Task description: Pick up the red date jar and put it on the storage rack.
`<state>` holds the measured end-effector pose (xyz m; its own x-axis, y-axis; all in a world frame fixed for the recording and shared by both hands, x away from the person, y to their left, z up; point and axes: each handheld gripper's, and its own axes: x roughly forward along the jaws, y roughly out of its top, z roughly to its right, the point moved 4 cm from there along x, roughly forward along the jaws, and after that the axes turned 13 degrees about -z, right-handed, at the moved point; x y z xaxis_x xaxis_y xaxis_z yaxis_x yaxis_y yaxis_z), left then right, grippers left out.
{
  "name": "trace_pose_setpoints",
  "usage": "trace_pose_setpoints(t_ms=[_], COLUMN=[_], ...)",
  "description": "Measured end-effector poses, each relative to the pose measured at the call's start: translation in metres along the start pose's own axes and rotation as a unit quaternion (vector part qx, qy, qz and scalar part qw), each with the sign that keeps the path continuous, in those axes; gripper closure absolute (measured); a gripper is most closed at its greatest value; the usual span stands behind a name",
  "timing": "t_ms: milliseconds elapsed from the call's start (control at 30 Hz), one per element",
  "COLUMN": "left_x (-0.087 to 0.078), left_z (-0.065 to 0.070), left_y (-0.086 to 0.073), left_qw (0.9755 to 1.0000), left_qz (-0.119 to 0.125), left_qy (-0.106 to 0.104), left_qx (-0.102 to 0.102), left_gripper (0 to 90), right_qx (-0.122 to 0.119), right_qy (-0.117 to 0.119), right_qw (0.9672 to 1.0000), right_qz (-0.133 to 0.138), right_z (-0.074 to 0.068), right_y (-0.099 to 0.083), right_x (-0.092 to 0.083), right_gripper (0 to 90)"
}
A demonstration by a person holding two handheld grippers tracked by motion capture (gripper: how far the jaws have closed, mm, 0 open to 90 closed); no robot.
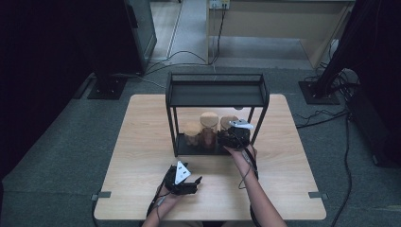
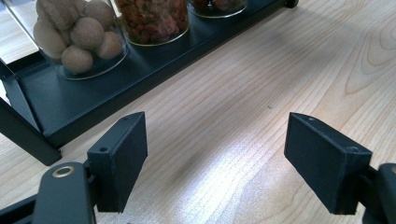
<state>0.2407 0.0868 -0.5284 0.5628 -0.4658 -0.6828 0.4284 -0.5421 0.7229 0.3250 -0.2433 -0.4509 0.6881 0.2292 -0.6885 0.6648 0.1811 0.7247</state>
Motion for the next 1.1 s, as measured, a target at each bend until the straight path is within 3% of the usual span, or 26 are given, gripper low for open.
trace_pose_setpoints(t_ms=[233, 533, 1100], left_x=[0.0, 0.0, 0.0], left_z=[0.0, -0.003, -0.003], left_y=[0.0, 0.0, 0.001], left_qw=[1.0, 1.0, 1.0], left_qz=[-0.001, 0.0, -0.003], left_qy=[0.001, -0.005, -0.006], left_qx=[0.003, -0.008, -0.006], left_gripper=[21.5, 21.4, 21.4], right_qx=[-0.001, -0.002, 0.002], right_qy=[0.0, 0.002, 0.03], right_qw=[1.0, 1.0, 0.9995], right_qz=[0.001, 0.001, 0.007], right_z=[-0.001, -0.001, 0.002], right_y=[-0.006, -0.014, -0.034], right_x=[-0.006, -0.012, -0.021], right_gripper=[20.7, 20.8, 20.6])
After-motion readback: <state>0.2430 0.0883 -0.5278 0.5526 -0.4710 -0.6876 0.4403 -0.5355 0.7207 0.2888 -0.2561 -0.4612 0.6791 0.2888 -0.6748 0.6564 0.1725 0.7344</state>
